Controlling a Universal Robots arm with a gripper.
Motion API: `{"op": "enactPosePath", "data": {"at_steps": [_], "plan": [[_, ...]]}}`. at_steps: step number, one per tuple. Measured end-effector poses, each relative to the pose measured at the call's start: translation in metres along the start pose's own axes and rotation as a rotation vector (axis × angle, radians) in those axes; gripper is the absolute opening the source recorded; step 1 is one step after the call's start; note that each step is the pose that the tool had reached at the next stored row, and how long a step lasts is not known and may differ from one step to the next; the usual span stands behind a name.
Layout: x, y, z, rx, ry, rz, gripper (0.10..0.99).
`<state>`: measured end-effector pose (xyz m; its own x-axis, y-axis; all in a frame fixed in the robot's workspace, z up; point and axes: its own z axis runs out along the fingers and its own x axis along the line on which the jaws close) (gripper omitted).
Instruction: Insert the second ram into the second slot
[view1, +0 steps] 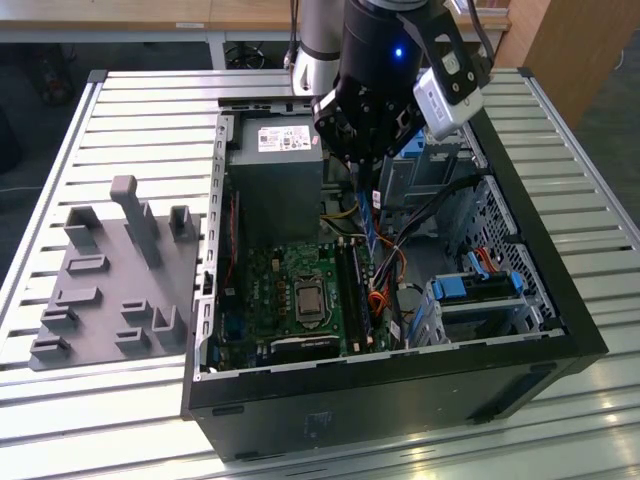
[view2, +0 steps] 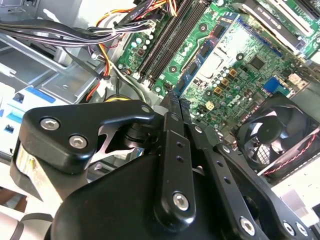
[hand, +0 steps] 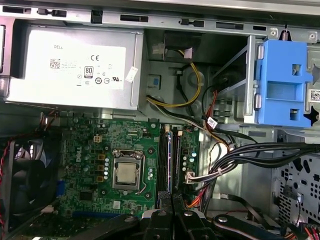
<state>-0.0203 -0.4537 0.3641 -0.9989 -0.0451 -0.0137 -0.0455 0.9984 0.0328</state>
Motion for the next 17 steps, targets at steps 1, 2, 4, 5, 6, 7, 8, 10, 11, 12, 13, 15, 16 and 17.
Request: {"op": "enactPosePath", "data": {"at_steps": [1,2,4,5,6,7,8,10,11,12,13,15,16,17], "plan": [[0.0,0.0,0.0003,0.0,0.0,0.0,0.122],[0.0,0.0,0.0005,0.0,0.0,0.0,0.122],[0.0,0.0,0.001,0.0,0.0,0.0,0.122],[0.0,-0.0001,0.0013,0.0,0.0,0.0,0.122],[0.0,-0.0001,0.0016,0.0,0.0,0.0,0.122],[0.0,-0.0001,0.0018,0.0,0.0,0.0,0.122],[0.0,-0.0001,0.0021,0.0,0.0,0.0,0.122],[0.0,-0.0001,0.0027,0.0,0.0,0.0,0.122],[0.0,-0.0001,0.0031,0.0,-0.0001,0.0,0.122],[0.0,-0.0001,0.0035,0.0,0.0,0.0,0.122],[0.0001,-0.0001,0.004,0.0,0.0,0.0,0.122],[0.0001,-0.0002,0.0053,0.0,0.0,0.0,0.122],[0.0001,-0.0002,0.0059,0.0,0.0,0.0,0.122],[0.0001,-0.0002,0.0064,0.0,0.0,0.0,0.122]]}}
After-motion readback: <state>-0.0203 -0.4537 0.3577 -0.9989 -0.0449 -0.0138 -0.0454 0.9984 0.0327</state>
